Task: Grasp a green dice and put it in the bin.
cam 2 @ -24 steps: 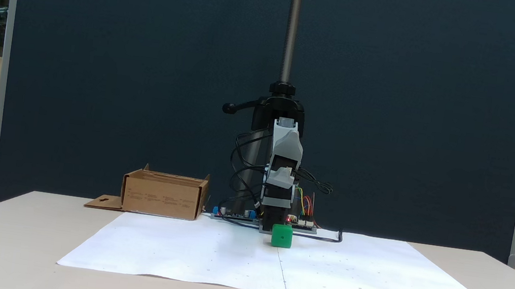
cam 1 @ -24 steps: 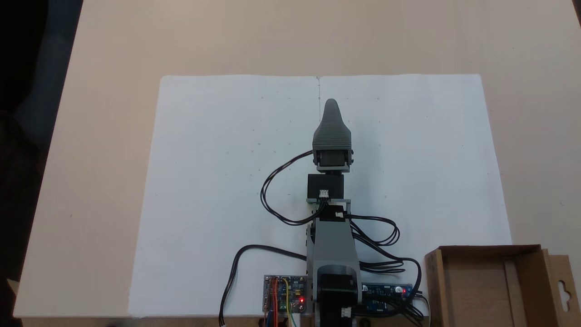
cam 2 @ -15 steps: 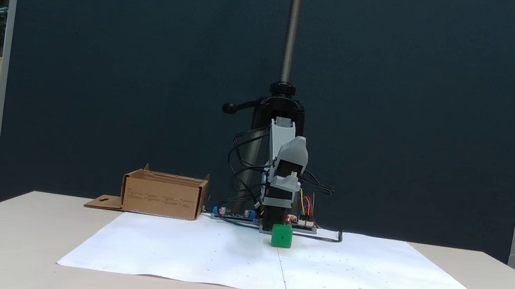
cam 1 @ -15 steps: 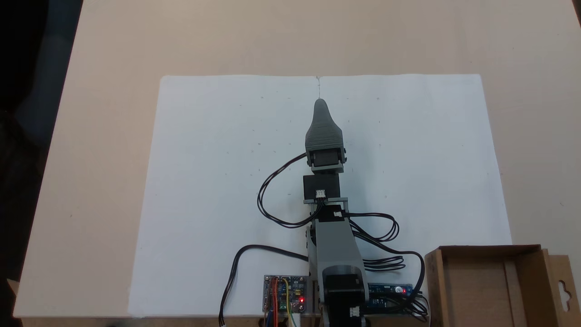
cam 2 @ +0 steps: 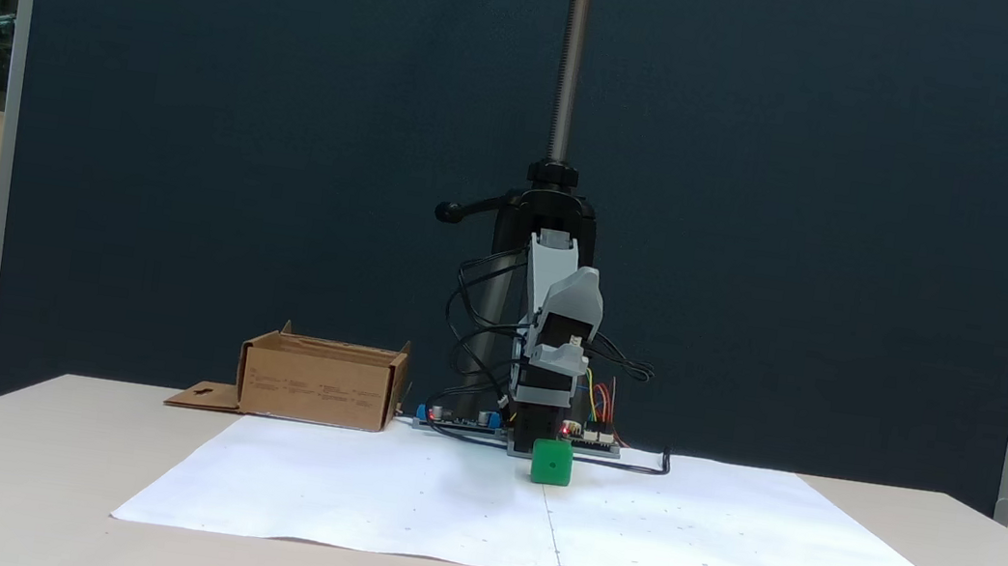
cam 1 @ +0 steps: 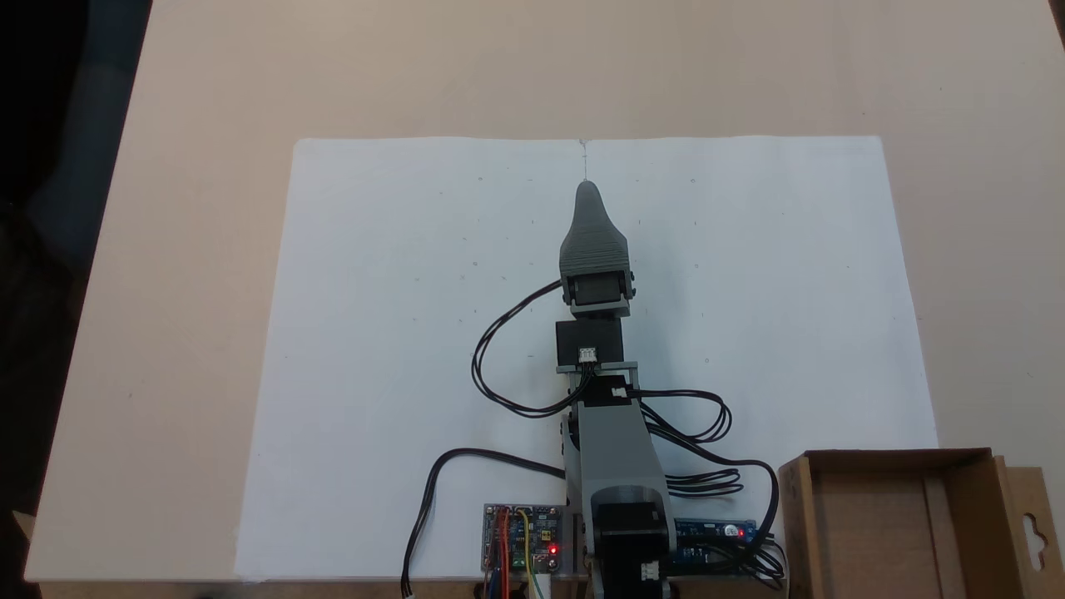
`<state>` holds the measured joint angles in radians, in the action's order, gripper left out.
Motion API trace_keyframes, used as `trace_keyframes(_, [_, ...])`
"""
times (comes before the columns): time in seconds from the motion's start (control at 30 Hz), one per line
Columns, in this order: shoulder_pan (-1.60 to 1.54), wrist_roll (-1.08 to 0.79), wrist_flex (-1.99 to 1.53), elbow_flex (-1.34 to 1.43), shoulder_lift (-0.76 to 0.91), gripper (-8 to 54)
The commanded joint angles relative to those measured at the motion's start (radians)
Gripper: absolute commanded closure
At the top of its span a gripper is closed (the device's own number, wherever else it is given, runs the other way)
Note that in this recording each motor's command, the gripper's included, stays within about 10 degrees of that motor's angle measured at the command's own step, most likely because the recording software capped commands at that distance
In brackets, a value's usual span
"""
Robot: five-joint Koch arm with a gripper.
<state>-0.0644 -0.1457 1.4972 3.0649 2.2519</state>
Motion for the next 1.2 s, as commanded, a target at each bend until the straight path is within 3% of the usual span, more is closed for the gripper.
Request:
trace_keyframes(0.0, [-0.012,0.055,0.017,0.064,0.110,3.3])
trace_keyframes(0.57, [-0.012,0.049,-0.048,0.049,0.110,5.2])
trace_keyframes(1.17, [0.025,0.052,-0.769,-0.242,0.110,4.8])
